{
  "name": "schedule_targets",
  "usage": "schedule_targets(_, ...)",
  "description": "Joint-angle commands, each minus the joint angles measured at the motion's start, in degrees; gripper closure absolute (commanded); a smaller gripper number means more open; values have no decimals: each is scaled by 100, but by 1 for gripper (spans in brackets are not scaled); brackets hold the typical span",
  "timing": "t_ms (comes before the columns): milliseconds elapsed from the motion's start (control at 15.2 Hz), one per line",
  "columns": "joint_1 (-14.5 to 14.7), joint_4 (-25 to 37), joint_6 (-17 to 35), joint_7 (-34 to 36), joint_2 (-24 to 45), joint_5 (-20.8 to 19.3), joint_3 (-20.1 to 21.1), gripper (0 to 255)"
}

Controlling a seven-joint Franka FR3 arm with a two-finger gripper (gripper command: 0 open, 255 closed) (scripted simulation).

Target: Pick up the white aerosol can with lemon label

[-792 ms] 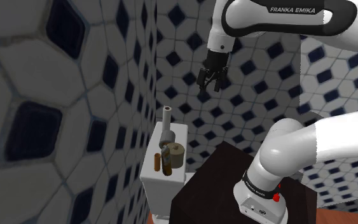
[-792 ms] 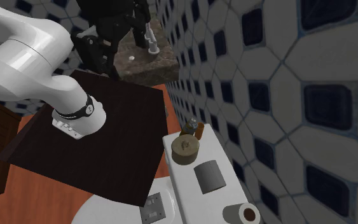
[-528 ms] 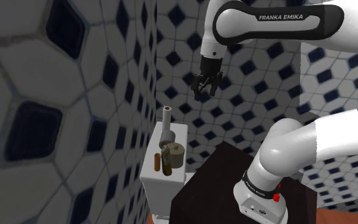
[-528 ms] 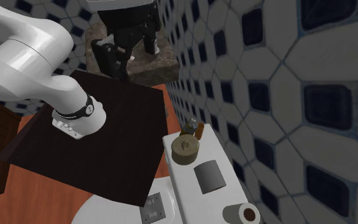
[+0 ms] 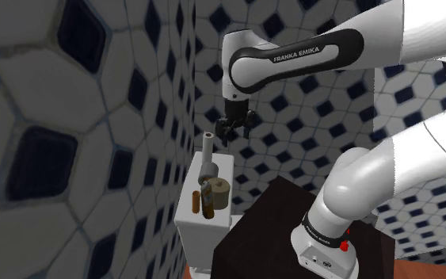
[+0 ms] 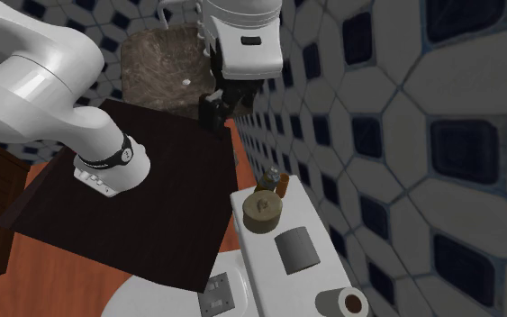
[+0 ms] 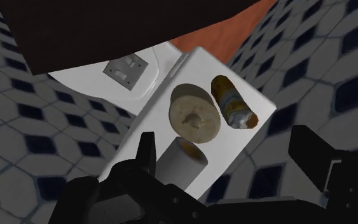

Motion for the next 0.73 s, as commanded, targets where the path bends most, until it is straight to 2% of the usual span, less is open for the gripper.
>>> schedule_targets(0, 6, 11, 343, 362, 458, -22, 217, 0)
schedule_targets(330, -49, 206, 987, 1187, 1614, -275, 585, 0)
schedule_targets(660, -69, 605, 1469, 2086, 2879, -731, 794, 0)
